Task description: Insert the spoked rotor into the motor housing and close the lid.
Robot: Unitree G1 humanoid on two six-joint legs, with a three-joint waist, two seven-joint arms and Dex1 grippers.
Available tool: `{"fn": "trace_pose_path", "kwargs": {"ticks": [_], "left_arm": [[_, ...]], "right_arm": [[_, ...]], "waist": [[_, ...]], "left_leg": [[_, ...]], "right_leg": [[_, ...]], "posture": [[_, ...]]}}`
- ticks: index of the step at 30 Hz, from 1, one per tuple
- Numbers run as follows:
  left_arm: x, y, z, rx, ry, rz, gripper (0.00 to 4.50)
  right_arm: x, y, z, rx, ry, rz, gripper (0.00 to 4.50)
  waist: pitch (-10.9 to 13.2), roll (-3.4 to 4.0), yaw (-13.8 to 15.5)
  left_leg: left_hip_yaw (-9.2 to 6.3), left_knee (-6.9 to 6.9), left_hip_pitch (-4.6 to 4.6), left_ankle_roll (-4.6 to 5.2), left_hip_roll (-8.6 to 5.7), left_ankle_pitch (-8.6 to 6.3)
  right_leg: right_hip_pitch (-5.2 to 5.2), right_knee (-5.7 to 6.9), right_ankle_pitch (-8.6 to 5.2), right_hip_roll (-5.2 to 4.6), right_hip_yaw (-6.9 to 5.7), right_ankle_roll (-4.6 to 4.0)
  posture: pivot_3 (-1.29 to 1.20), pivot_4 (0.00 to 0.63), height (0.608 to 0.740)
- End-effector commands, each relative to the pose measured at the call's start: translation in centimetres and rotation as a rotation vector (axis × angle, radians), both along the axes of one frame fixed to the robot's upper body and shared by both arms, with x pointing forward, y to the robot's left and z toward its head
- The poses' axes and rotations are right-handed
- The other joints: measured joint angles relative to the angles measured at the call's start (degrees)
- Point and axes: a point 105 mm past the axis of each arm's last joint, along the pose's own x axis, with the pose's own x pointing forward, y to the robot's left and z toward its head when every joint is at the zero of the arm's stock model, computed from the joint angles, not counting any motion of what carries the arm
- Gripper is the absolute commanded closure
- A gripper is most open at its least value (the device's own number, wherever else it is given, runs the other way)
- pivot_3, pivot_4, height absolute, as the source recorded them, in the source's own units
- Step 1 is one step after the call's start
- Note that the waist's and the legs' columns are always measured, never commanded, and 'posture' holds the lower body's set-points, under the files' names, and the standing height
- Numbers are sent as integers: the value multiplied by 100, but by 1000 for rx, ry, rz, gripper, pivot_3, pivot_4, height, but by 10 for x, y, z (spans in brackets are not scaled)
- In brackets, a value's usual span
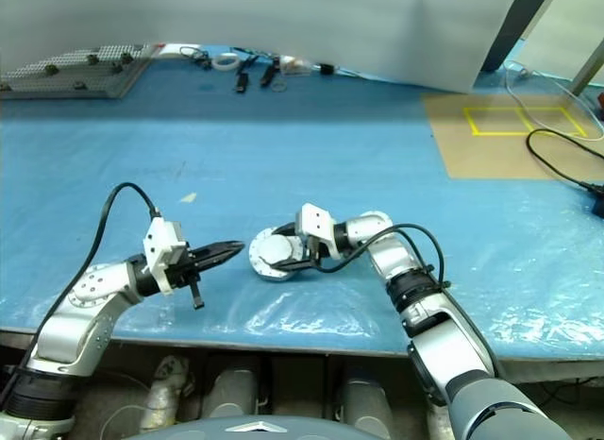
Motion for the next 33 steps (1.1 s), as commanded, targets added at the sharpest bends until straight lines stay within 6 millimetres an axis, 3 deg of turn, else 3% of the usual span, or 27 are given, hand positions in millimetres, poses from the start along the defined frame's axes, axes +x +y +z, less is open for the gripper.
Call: {"fn": "trace_pose_path", "kwargs": {"ticks": [1, 9, 16, 20, 33], "left_arm": [[-1, -9, 4, 7, -37, -43, 4500], [19, -21, -2, 30, -36, -31, 4500], [29, 0, -14, 57, -9, 28, 4500], [28, 5, -23, 62, 9, 28, 4500], [21, -9, -43, 76, 39, -48, 4500]], "right_arm": [[-1, -14, -26, -100, 115, -52, 1572], [-7, -10, -18, -59, 155, -46, 1572], [-7, -14, -16, -57, 154, -65, 1572], [-7, -16, -16, -56, 154, -75, 1572], [-9, -17, -17, -65, 156, -74, 1572]], "waist": [[0, 0, 2], [0, 0, 13], [-2, 0, 3], [-2, 0, 16], [-3, 0, 28]], "left_leg": [[1, -2, -2, 0, 0, 0], [1, -12, -24, 0, 0, 0], [1, -35, -71, 20, 0, 13], [-1, -36, -85, 20, 2, 13], [-2, -38, -72, 1, 1, 1]], "right_leg": [[-1, -2, 0, 0, 0, 0], [-17, -18, 0, 2, -1, 0], [-50, -59, 3, 5, -13, 0], [-57, -65, 4, 4, -21, 1], [-43, -69, 3, 3, -21, 1]], "posture": [[0, 150, 740], [0, 150, 740], [0, 150, 740], [0, 150, 740], [0, 150, 740]]}}
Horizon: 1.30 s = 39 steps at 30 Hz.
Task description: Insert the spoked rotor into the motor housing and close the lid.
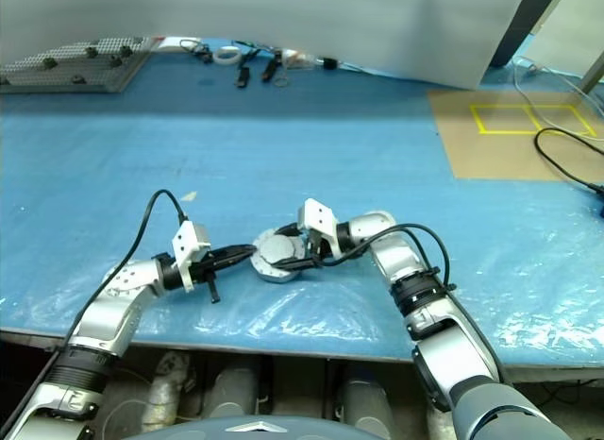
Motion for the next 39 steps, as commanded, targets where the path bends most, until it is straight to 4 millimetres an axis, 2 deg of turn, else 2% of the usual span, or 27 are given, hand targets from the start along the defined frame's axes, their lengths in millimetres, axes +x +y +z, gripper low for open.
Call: {"fn": "trace_pose_path", "kwargs": {"ticks": [1, 8, 17, 18, 21, 22, 27, 32, 35, 39], "left_arm": [[-5, -6, -10, 34, 23, -39, 4500], [-10, -11, -28, 146, 55, -78, 4500], [-7, -8, -27, 152, 61, -77, 4500], [-7, -8, -27, 152, 60, -77, 4500], [-7, -9, -25, 145, 55, -75, 4500], [-7, -10, -25, 144, 53, -75, 4500], [-7, -12, -23, 141, 50, -77, 4500], [-7, -13, -21, 139, 47, -80, 4500], [-7, -13, -20, 139, 47, -82, 4500], [-7, -12, -19, 142, 47, -85, 4500]], "right_arm": [[-4, -14, -24, -75, 79, -34, 1572], [-6, -14, -25, -72, 84, -37, 1572], [-5, -13, -21, -49, 88, -46, 1572], [-5, -13, -19, -36, 94, -48, 864], [-6, -11, -13, -31, 101, -32, 15], [-5, -11, -11, -38, 70, -28, 15], [-2, -14, 6, -45, -97, -5, 15], [7, -19, 36, 43, -156, -51, 15], [11, -27, 52, 95, -136, -97, 15], [15, -48, 59, 156, 51, -199, 15]], "waist": [[0, 0, 2], [-8, 7, 59], [-17, 14, 117], [-17, 14, 117], [-17, 14, 116], [-17, 14, 117], [-16, 14, 130], [-15, 14, 124], [-15, 15, 127], [-14, 15, 134]], "left_leg": [[0, -1, 0, 0, 0, 0], [0, -6, 19, -1, -2, -1], [7, -39, 46, -2, -5, -1], [7, -39, 47, -2, -5, -1], [8, -39, 46, -2, -5, -1], [8, -40, 46, -2, -5, -1], [9, -42, 39, -3, -6, -1], [9, -43, 17, -2, -6, -1], [9, -42, 0, 16, -6, 10], [9, -42, -3, 18, -7, 11]], "right_leg": [[0, -2, 0, 0, 0, 0], [19, -8, 0, -2, 1, 0], [38, -32, -1, -1, 4, 1], [37, -32, -1, -1, 4, 1], [37, -32, -1, -1, 5, 1], [37, -32, -1, -1, 5, 1], [30, -36, -2, -2, 6, 2], [8, -39, -1, 0, 5, 2], [-7, -38, 0, -1, 5, 3], [-7, -41, 0, -1, 4, 3]], "posture": [[0, 150, 740], [0, 150, 740], [0, 150, 740], [0, 150, 740], [0, 150, 740], [0, 150, 740], [0, 150, 740], [0, 150, 740], [0, 150, 740], [0, 150, 740]]}}
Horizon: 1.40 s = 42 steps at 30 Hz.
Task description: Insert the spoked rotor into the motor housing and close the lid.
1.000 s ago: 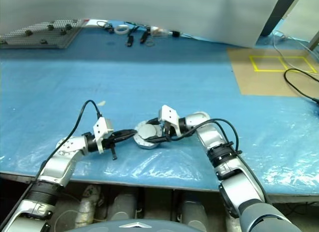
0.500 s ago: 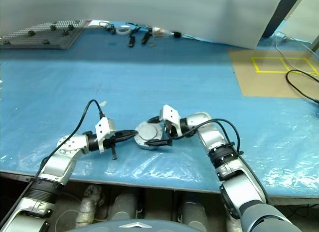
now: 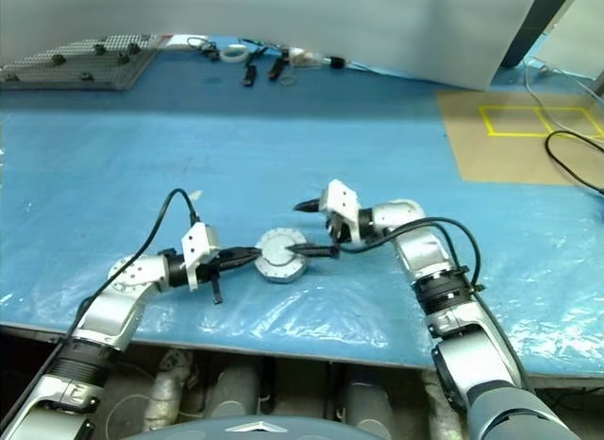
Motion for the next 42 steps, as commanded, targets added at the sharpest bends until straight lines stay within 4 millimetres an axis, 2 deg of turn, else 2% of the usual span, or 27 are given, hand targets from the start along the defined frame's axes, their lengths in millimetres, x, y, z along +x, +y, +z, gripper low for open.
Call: {"fn": "trace_pose_path", "kwargs": {"ticks": [1, 4, 7, 14, 25, 32, 36, 39, 42], "left_arm": [[-7, -1, -16, 45, 66, -15, 4500], [-7, 0, -16, 47, 66, -15, 4500], [-6, 1, -15, 50, 65, -12, 4500], [-6, 6, -18, 59, 65, -5, 4500], [-7, 7, -19, 57, 59, 1, 4500], [-8, 6, -14, 57, 57, 5, 4500], [-8, 4, -10, 57, 57, 5, 4500], [-7, 1, -6, 55, 55, 4, 4500], [-8, -1, -3, 54, 55, 1, 4500]], "right_arm": [[2, -19, 17, 114, 179, -78, 15], [4, -33, 14, 201, 414, -161, 15], [-5, -41, -8, 239, 684, -222, 15], [-29, -25, -42, 204, 920, -231, 15], [-32, 3, -52, 198, 1002, -201, 15], [-15, 15, -42, 277, 961, -226, 15], [-11, 19, -45, 305, 977, -244, 15], [-11, 21, -47, 325, 998, -254, 644], [-13, 21, -46, 341, 1007, -249, 1624]], "waist": [[0, 0, 1], [0, 1, -2], [1, 2, 5], [1, 6, -1], [1, 6, 1], [1, 5, -27], [1, 5, -15], [1, 5, -15], [1, 6, -10]], "left_leg": [[0, 0, 0, 0, 0, 0], [0, 0, 1, 0, 1, 0], [0, -3, 3, -1, 2, 1], [0, -8, -6, -4, 2, 1], [0, -12, 4, -50, 3, 2], [1, -14, 17, -60, 4, 4], [1, -17, 18, -63, 5, 6], [3, -25, 13, -64, 4, 7], [4, -27, -4, -64, 3, 7]], "right_leg": [[0, 0, 0, 0, 0, 0], [0, 0, 0, 1, -1, 0], [0, 0, 0, 2, -2, 0], [-4, -15, 0, 2, -5, 0], [2, -15, 0, 2, -5, 0], [5, -8, 0, 3, -2, 0], [3, -5, -1, 3, -1, 0], [0, -11, 0, 3, -1, 0], [-16, -10, 0, 3, -3, 0]], "posture": [[0, 150, 740], [0, 150, 740], [0, 150, 740], [0, 150, 740], [0, 150, 740], [0, 150, 740], [0, 150, 740], [0, 150, 740], [0, 150, 740]]}}
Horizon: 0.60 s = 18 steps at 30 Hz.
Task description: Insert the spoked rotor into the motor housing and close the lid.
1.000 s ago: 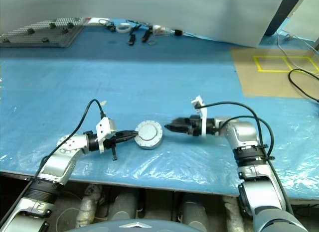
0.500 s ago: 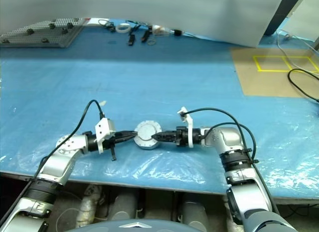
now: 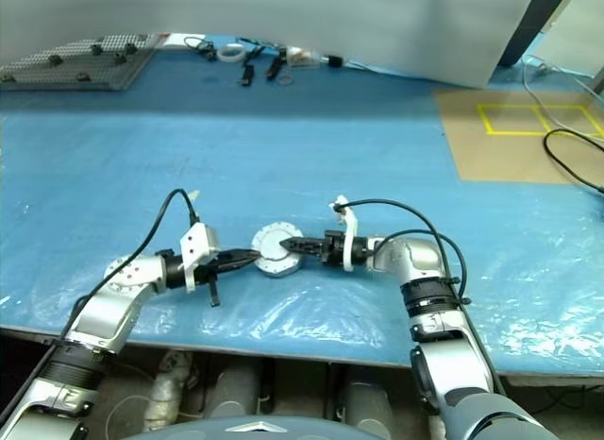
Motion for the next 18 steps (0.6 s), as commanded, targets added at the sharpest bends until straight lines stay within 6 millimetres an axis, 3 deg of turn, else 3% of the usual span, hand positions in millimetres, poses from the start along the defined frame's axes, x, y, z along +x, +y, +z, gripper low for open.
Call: {"fn": "trace_pose_path", "kwargs": {"ticks": [1, 3, 6, 18], "left_arm": [[-5, -4, -7, 29, 40, -9, 4500], [-5, -4, -6, 31, 42, -10, 4500], [-5, -4, -5, 31, 42, -12, 4500], [-4, 1, -11, 19, 53, -13, 4500]], "right_arm": [[-6, 9, 6, 60, 4, 32, 1941], [-7, 7, 6, 65, 7, 30, 2451], [-7, 4, 11, 99, 14, 30, 2770], [-12, 2, 12, 123, 23, 24, 2828]], "waist": [[0, 0, 4], [0, 2, 7], [1, 2, 24], [1, 2, 22]], "left_leg": [[0, 0, -4, 0, -1, 0], [2, 0, -5, 0, -1, 0], [2, 0, 1, 1, -1, 0], [2, 2, 0, 1, -1, 0]], "right_leg": [[-3, 0, 0, 0, -1, 0], [-3, -1, 0, -1, -1, 1], [3, 0, 0, -1, -2, 1], [5, -3, 1, -2, -1, 1]], "posture": [[0, 150, 740], [0, 150, 740], [0, 150, 740], [0, 150, 740]]}}
